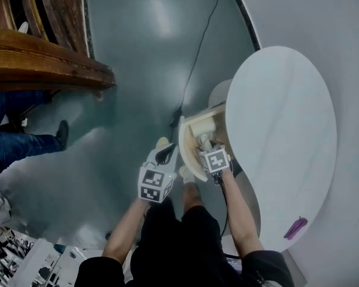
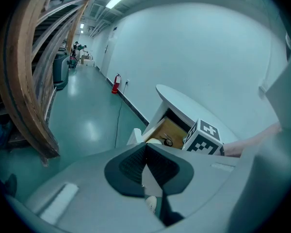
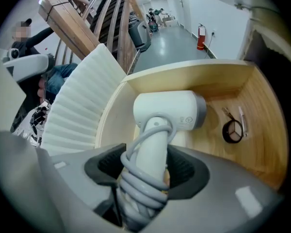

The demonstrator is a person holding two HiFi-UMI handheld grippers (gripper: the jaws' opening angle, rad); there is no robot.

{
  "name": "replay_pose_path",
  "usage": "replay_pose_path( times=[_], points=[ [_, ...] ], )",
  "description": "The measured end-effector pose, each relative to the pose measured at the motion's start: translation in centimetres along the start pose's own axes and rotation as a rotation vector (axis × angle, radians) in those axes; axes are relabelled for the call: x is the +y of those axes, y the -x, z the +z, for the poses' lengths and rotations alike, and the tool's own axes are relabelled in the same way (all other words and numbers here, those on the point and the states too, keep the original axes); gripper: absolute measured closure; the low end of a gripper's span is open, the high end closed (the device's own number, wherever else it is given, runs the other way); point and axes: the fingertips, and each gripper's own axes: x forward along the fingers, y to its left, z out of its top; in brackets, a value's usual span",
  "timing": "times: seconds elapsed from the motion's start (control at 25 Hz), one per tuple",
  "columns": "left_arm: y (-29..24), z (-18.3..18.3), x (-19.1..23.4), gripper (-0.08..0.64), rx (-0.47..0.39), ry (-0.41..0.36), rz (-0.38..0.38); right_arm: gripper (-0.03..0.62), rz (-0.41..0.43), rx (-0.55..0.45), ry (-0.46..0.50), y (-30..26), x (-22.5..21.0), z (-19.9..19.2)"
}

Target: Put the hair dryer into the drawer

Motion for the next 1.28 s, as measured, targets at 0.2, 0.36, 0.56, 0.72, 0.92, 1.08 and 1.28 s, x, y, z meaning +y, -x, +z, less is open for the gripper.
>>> replay_pose_path(
  times=[0.2, 0.36, 0.56, 0.72, 0.92, 1.08, 1.28],
  points=[
    [0.2, 0.1, -0.3, 0.554, 0.002, -0.004, -0.001, 0.33, 0.035, -0.005, 0.0, 0.1, 0.8, 0.0],
    [0.3, 0.2, 0.1, 0.554, -0.001, -0.003, -0.002, 0.328, 0.01, 0.035, -0.006, -0.7, 0.9, -0.5],
    [0.8, 0.4, -0.1, 0.554, -0.002, -0.009, -0.001, 0.328, -0.005, 0.017, -0.016, 0.2, 0.8, -0.4],
    [1.2, 0.2, -0.6, 0.554, -0.003, -0.017, -0.005, 0.328, -0.019, -0.018, -0.01, 1.5, 0.8, -0.1],
    [1.9, 0.4, -1.2, 0.554, -0.007, -0.027, -0.012, 0.328, -0.008, -0.049, -0.014, 2.9, 1.9, 0.6],
    [2.8, 0.7, -2.1, 0.554, -0.017, -0.036, -0.013, 0.328, -0.014, -0.092, -0.026, 4.8, 2.5, 0.7],
    [4.2, 1.7, -2.8, 0.554, -0.028, -0.051, -0.016, 0.33, -0.023, -0.128, -0.054, 7.5, 3.5, 1.1]
  ],
)
